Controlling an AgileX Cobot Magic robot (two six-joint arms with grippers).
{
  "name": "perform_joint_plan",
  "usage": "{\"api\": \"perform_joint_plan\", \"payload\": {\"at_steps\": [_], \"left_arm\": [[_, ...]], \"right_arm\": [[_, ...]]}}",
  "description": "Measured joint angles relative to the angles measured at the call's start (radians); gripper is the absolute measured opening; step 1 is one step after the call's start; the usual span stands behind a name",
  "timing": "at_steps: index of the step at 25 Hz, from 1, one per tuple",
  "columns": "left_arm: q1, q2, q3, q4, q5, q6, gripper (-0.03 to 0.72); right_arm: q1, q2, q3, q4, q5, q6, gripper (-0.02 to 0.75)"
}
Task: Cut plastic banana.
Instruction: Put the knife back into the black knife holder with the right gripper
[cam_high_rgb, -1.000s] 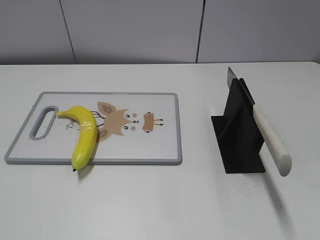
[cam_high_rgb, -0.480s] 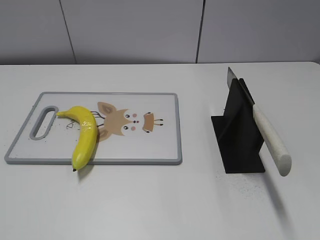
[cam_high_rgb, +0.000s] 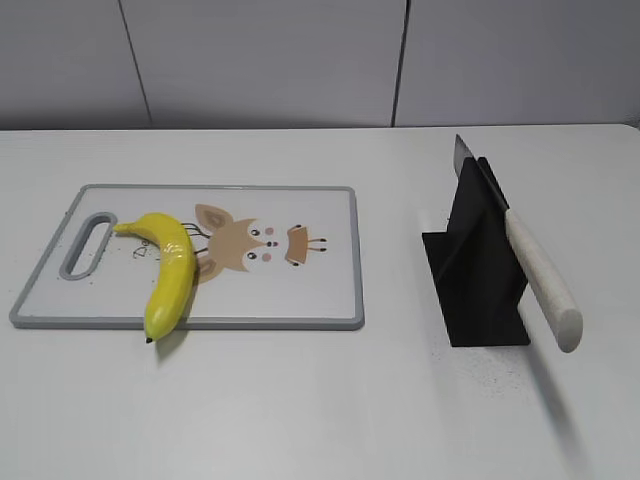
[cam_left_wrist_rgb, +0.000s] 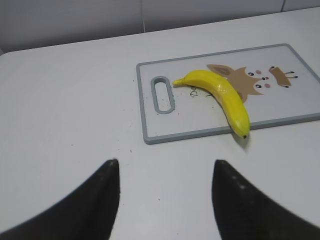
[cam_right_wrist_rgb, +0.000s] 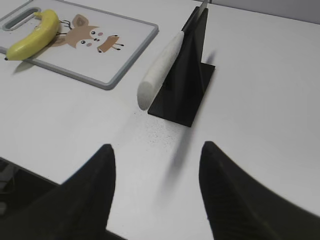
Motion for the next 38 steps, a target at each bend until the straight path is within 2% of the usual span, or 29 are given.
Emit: {"api": "perform_joint_plan", "payload": {"at_steps": [5, 16, 21, 26, 38], "left_arm": [[0.0, 0.0, 0.0, 0.001, 0.0, 0.0, 0.564], [0.0, 0.0, 0.0, 0.001, 0.0, 0.0, 0.564], [0.0, 0.0, 0.0, 0.001, 0.0, 0.0, 0.564], [0.0, 0.0, 0.0, 0.001, 0.0, 0.0, 0.562], [0.0, 0.0, 0.0, 0.001, 0.0, 0.0, 0.562]], "right_arm": [[-0.034, 0.0, 0.0, 0.028, 0.0, 0.0, 0.428], [-0.334, 0.0, 0.0, 0.037, -0.001, -0.002, 0.428], [-0.408, 0.0, 0.0, 0.037, -0.002, -0.002, 0.428], [-0.438, 0.0, 0.0, 0.037, -0.002, -0.002, 0.428], [-0.438, 0.0, 0.0, 0.037, -0.003, -0.002, 0.428]]}}
